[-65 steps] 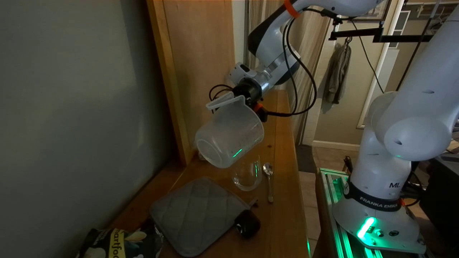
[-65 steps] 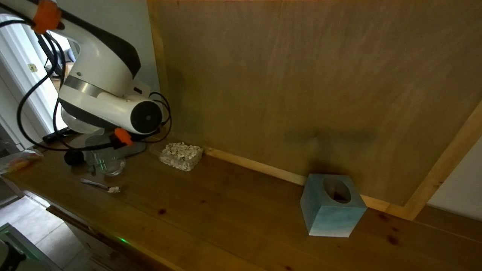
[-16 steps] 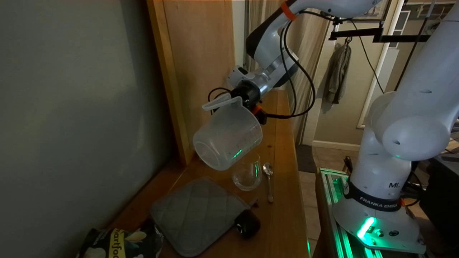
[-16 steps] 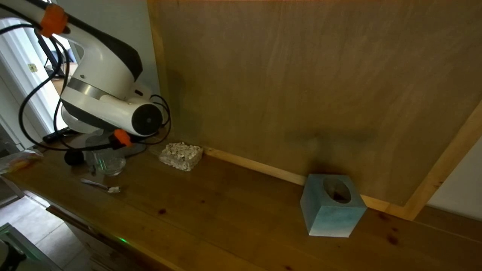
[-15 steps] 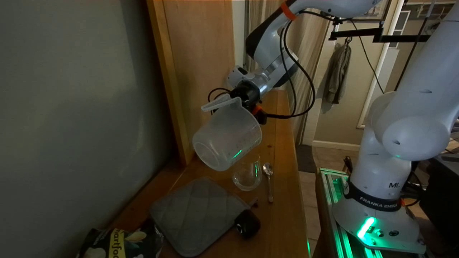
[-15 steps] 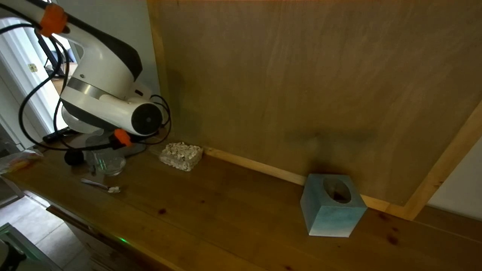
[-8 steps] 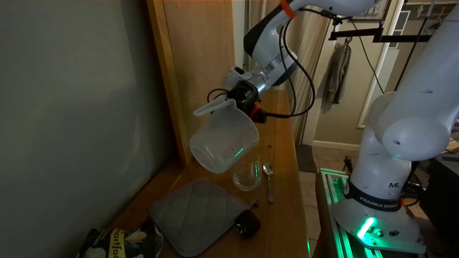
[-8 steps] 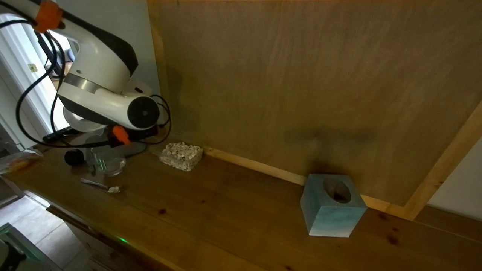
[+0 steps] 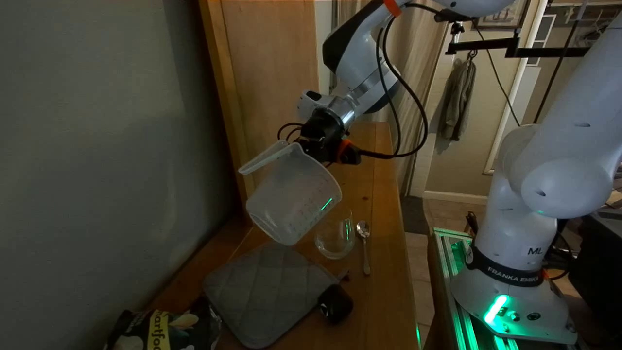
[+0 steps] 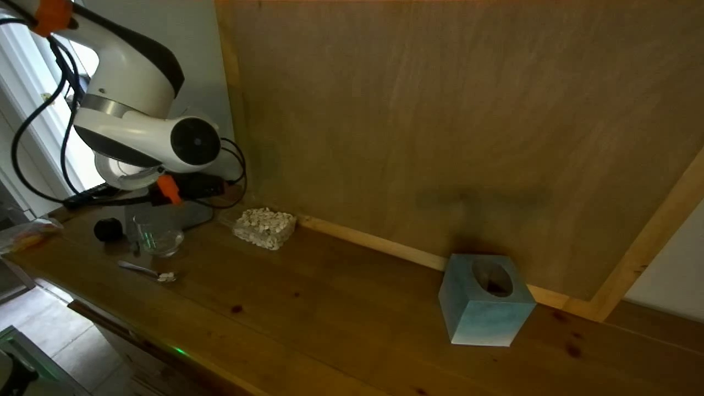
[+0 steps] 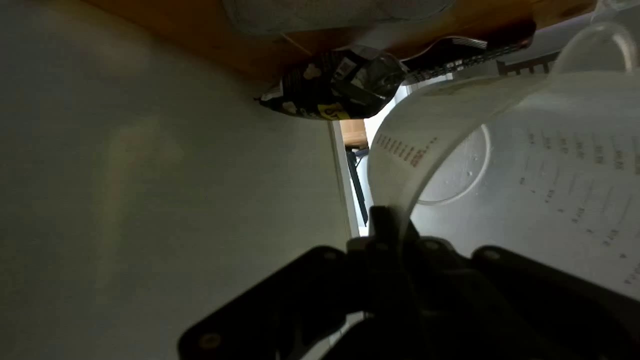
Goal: Pour the water in the jar into the glass cup
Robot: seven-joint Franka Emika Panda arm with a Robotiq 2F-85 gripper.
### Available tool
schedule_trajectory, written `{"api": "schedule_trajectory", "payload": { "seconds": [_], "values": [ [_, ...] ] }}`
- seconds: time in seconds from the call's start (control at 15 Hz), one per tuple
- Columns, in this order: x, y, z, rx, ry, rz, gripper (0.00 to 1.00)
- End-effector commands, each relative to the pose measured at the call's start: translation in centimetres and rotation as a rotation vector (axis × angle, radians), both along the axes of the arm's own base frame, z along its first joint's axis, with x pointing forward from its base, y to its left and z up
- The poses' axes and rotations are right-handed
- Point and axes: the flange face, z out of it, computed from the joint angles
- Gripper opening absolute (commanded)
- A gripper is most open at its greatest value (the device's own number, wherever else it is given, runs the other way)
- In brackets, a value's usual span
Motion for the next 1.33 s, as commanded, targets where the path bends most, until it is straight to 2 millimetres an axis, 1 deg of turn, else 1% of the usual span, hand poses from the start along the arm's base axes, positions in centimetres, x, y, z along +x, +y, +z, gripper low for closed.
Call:
{"api": "schedule_trajectory", "payload": {
  "seconds": [0.0,0.67,1.07,1.27],
  "values": [
    [0.7,1.3,1.4,-0.064,0.074,-0.031,0.01],
    [2.3,4.0,2.2,-0.221,0.321,-0.038,0.01],
    [3.3,5.0,2.5,-0.323,0.433,-0.070,0.01],
    [4.2,5.4,2.3,-0.405,0.473,-0.115,0.01]
  ]
}}
